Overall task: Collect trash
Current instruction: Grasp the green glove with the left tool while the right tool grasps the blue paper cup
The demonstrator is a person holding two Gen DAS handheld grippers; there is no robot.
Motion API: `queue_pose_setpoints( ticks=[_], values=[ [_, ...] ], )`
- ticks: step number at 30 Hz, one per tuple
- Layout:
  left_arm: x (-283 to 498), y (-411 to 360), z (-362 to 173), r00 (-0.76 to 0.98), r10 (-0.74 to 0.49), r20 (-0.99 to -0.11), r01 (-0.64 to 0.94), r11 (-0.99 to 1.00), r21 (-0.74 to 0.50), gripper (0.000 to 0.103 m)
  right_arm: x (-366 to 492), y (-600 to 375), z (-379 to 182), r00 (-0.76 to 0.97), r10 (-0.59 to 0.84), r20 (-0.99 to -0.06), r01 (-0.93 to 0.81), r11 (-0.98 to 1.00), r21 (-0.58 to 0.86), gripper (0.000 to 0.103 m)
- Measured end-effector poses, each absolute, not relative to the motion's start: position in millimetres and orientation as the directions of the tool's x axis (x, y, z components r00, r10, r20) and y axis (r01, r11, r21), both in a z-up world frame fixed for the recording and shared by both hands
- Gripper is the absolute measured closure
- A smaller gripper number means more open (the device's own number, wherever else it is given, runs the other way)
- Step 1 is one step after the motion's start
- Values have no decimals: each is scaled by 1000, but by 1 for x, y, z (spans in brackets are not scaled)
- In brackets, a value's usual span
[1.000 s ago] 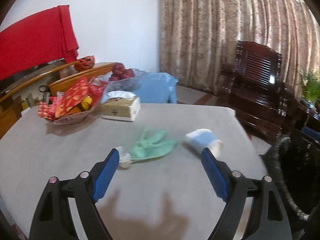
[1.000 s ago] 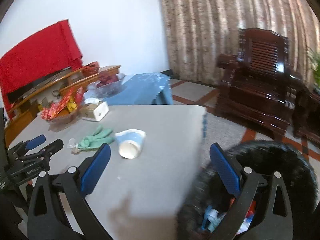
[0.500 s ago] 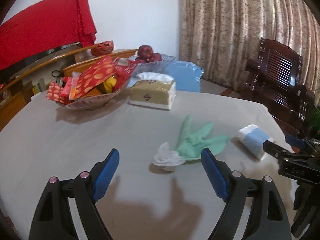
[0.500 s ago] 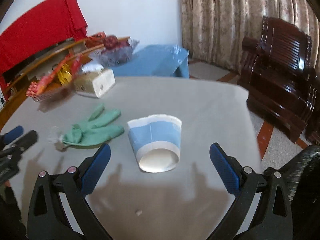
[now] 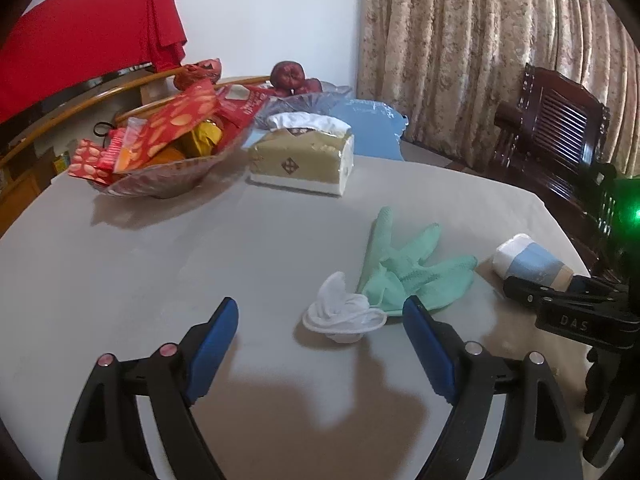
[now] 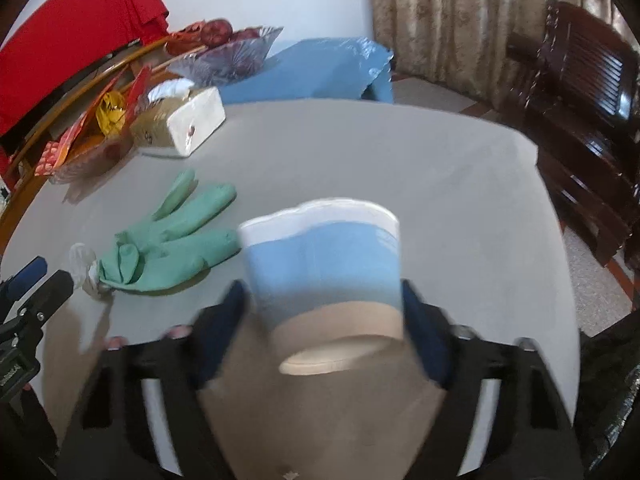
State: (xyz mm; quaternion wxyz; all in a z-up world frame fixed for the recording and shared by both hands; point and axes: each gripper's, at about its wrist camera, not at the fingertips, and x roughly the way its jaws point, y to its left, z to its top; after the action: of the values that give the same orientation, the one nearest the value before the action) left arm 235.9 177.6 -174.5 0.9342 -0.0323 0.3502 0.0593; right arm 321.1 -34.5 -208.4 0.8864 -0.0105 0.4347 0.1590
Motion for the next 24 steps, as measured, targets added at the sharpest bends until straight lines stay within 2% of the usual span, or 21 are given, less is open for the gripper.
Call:
queue_pose_setpoints(
  ticks=[5, 17, 19, 21, 24],
  values=[
    [248, 173, -182, 732, 63, -678, -112, 993, -28, 17, 319, -39, -205, 582, 294, -758, -295, 945, 140, 41],
    [286, 170, -207, 624, -12, -781, -100, 990, -95, 19, 311, -39, -200, 602, 303, -739, -307, 942, 136, 41],
    [286, 169, -207, 628, -20, -778, -92, 991, -100, 30, 310, -40, -199, 605, 303, -736, -305, 942, 137, 41],
    [285, 164, -206, 635, -40, -772, -62, 993, -102, 54, 307, -41, -198, 608, 304, -733, -305, 942, 138, 41],
    [284, 163, -205, 639, -42, -768, -58, 993, -103, 64, 302, -43, -194, 613, 312, -726, -306, 941, 146, 41]
  ],
)
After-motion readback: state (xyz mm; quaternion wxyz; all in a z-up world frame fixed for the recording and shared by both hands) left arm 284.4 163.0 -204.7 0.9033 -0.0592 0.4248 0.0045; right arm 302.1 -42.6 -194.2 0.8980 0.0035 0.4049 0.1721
